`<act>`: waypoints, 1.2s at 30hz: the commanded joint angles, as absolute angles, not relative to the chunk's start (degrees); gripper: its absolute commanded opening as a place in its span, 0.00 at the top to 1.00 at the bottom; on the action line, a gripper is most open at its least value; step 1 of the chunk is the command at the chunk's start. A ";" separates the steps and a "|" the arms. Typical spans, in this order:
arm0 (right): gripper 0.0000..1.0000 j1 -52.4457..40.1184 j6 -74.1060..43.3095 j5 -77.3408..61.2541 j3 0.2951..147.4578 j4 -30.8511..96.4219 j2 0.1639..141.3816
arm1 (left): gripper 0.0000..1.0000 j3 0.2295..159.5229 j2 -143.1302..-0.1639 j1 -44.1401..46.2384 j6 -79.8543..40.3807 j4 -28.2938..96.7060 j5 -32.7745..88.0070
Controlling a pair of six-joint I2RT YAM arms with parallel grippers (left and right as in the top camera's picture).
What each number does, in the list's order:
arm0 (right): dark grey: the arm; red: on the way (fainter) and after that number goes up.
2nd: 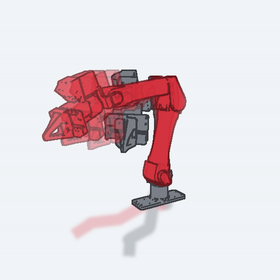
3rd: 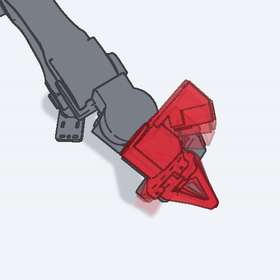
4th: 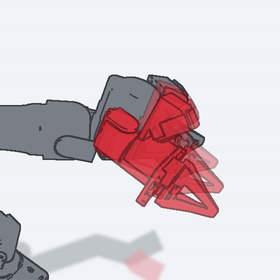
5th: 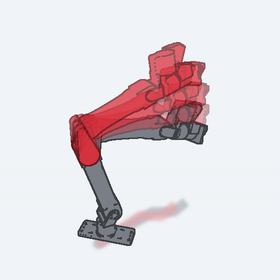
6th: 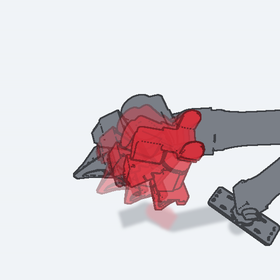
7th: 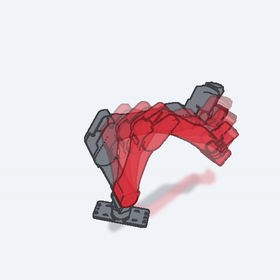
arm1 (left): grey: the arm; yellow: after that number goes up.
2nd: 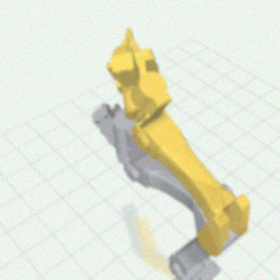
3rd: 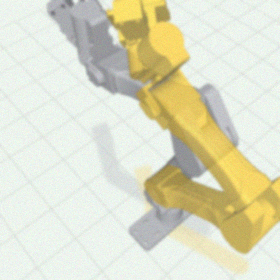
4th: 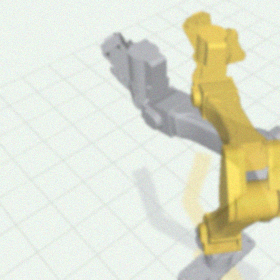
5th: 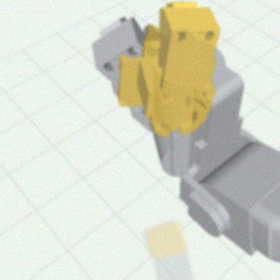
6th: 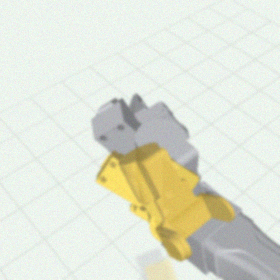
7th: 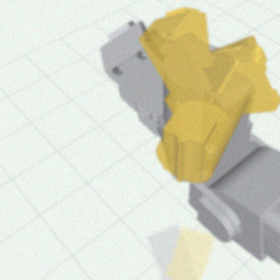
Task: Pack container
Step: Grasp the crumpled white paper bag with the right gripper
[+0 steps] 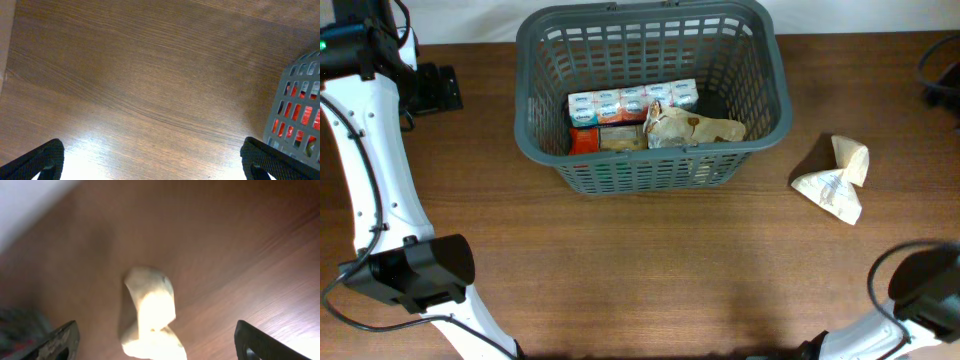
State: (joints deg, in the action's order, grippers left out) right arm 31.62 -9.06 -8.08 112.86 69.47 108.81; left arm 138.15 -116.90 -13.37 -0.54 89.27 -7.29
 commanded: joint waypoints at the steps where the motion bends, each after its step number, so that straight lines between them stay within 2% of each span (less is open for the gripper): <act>1: 0.08 29.28 -9.93 -12.16 100.44 65.47 110.76 | 0.01 137.97 -117.16 -13.67 -1.32 89.14 -6.87; 5: 0.00 26.02 -9.72 -13.10 88.42 55.40 111.07 | 0.01 137.97 -117.16 -13.67 -1.32 89.14 -6.90; 10: 0.01 24.34 -9.54 -13.26 78.74 44.60 111.07 | 0.01 137.97 -117.16 -13.67 -1.32 89.12 -6.90; 16: 0.00 24.34 -9.54 -14.57 70.91 38.39 111.07 | 0.01 137.97 -117.16 -13.67 -1.32 89.12 -6.90; 17: 0.05 24.34 -9.52 -15.53 70.74 38.37 111.07 | 0.01 137.97 -117.16 -13.67 -1.32 89.12 -6.90; 18: 0.20 24.34 -9.52 -17.10 70.74 38.52 111.07 | 0.01 137.97 -117.16 -13.67 -1.32 89.12 -6.87; 19: 0.30 24.34 -9.52 -18.59 70.76 38.44 111.07 | 0.01 137.97 -117.16 -13.67 -1.32 89.14 -6.90; 21: 0.79 24.34 -9.56 -21.06 70.78 37.63 111.07 | 0.01 137.97 -117.16 -13.67 -1.34 89.14 -6.87; 23: 0.96 24.36 -10.07 -21.50 70.98 37.67 111.04 | 0.01 137.97 -117.16 -13.67 -1.32 89.12 -6.90; 27: 0.96 24.67 -10.20 -25.43 74.11 39.72 109.62 | 0.01 137.97 -117.16 -13.67 -1.32 89.12 -6.90; 30: 0.96 24.82 -10.17 -28.16 81.76 44.38 107.00 | 0.01 137.97 -117.16 -13.67 -1.32 89.14 -6.90; 36: 0.96 22.31 -7.60 -30.00 106.83 56.51 101.25 | 0.01 137.97 -117.16 -13.67 -1.32 89.12 -6.90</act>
